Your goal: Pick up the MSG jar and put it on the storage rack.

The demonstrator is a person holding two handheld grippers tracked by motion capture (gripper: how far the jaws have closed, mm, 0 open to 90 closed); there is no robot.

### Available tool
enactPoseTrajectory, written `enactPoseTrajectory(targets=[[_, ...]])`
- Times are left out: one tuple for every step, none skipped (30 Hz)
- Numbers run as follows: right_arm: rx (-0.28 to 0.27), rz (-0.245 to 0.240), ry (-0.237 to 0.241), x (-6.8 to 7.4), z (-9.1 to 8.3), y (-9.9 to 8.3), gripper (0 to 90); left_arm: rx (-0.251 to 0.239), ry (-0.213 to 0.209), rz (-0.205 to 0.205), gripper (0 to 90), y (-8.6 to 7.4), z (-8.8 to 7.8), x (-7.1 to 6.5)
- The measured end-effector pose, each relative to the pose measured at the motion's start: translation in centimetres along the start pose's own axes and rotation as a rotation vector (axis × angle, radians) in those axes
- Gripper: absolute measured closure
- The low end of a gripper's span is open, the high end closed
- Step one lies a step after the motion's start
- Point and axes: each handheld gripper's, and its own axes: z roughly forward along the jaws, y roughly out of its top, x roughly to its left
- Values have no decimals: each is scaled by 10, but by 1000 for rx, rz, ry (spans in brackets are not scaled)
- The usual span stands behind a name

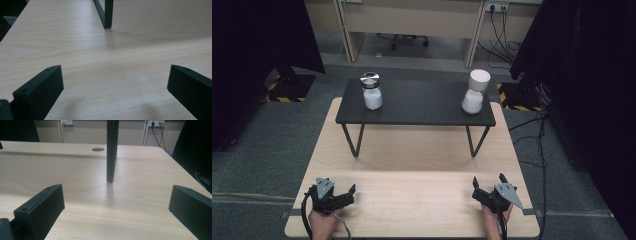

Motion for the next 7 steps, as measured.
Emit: enactPoseTrajectory(targets=[[-11, 4, 9, -1, 0, -1, 2, 2, 2, 3, 0, 0, 0, 0], [0, -1, 10, -1, 1, 0, 3, 4, 2, 3, 0, 1, 0, 0], [10, -5, 9, -1, 2, 1, 3, 4, 4, 4, 0, 1, 0, -1], [7, -5, 10, -1, 1, 0, 2, 3, 4, 5, 0, 0, 0, -1], [-1, -3, 11, -1, 1, -1, 2, 2, 5, 5, 0, 0, 0, -1], [-4, 1, 13, -1, 0, -2, 3, 2, 5, 4, 0, 0, 0, -1], [-4, 5, 14, -2, 0, -2, 2, 2, 6, 2, 0, 0, 0, -1]])
